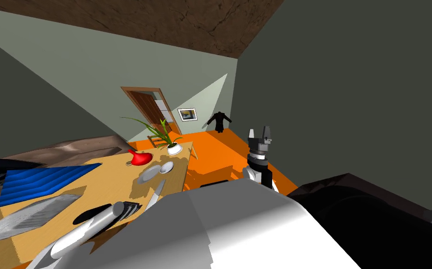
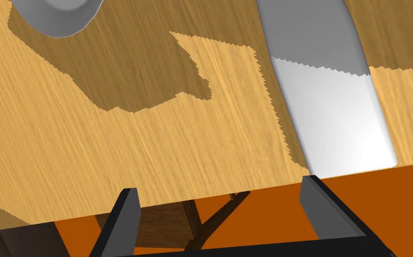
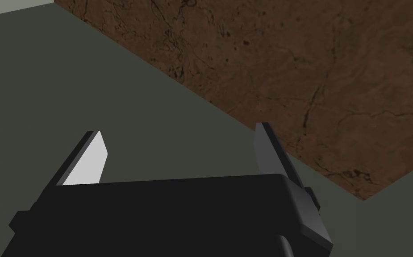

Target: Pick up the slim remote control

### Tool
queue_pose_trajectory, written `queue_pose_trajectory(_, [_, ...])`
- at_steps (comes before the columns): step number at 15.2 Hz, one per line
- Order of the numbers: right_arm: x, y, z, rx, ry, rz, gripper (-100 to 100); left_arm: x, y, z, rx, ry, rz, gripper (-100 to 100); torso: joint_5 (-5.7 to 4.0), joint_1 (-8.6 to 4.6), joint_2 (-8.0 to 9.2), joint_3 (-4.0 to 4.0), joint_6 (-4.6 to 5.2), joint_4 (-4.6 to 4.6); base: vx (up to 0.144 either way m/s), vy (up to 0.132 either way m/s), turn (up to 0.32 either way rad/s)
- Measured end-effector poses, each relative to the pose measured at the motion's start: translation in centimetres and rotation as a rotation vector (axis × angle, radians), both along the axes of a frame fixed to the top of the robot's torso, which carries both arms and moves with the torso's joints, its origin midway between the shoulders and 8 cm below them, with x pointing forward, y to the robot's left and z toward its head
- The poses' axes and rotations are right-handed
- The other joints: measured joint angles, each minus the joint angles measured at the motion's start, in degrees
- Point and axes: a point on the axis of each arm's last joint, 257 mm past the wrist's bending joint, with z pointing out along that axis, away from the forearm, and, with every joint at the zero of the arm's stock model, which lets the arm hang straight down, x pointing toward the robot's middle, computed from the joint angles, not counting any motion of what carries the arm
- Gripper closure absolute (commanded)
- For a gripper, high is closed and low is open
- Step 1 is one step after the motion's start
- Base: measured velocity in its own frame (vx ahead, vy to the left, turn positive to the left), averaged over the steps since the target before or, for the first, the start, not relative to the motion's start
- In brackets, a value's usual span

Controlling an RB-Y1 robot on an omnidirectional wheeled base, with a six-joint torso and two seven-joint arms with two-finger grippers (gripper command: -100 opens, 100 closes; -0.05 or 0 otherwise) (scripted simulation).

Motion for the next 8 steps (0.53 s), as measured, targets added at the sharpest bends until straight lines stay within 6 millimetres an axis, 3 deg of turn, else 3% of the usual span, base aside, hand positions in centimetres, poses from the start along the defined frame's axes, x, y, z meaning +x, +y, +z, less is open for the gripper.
queue_pose_trajectory(8, [0.0,0.0,0.0,0.0,0.0,0.0,0,-5.0,-2.5,-3.2,-0.201,0.067,0.183,-100,0.02,0.13,0.0,0.0,-0.01,0.0,0.139,0.013,-0.02])
